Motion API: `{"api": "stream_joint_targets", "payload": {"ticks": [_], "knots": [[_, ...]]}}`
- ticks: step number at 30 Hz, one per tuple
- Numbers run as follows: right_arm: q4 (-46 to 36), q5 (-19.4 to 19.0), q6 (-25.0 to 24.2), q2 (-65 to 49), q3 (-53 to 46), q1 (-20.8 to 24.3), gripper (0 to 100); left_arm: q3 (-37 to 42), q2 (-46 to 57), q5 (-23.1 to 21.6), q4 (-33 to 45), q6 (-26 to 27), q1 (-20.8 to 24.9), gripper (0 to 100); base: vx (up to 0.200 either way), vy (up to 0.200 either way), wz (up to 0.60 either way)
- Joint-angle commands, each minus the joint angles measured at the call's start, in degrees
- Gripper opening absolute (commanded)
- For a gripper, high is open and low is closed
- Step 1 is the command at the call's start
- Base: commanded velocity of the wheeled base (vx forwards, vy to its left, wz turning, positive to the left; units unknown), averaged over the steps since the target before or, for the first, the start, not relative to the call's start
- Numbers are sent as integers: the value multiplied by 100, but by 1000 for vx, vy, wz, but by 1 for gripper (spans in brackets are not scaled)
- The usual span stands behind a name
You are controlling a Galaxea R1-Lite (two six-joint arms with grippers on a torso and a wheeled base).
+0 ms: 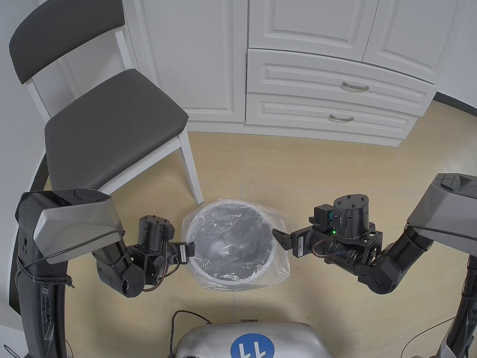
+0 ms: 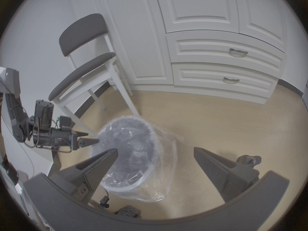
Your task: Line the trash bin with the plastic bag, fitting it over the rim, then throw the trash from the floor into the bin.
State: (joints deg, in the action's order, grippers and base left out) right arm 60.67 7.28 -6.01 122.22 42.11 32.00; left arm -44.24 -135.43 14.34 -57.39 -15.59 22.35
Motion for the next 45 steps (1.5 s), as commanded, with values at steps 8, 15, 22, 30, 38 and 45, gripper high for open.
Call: {"api": "stream_joint_targets", "payload": {"ticks": [8,15,22,30,38,45], "knots": [[15,2,12,-5,-97,52,100,196,438,-300,-70,-23,139,100,0,0,0],[15,19,21,-76,-115,17,100,363,614,-353,-88,-5,209,100,0,0,0],[15,19,82,-533,-176,-168,100,671,719,-379,-88,4,754,100,0,0,0],[6,19,109,-647,-229,-238,100,610,148,-133,-88,258,1026,100,0,0,0],[6,19,170,-603,-220,-238,100,434,-204,315,-88,302,1228,100,0,0,0],[6,19,179,-577,-229,-238,100,407,-265,430,-88,302,1228,100,0,0,0]]}}
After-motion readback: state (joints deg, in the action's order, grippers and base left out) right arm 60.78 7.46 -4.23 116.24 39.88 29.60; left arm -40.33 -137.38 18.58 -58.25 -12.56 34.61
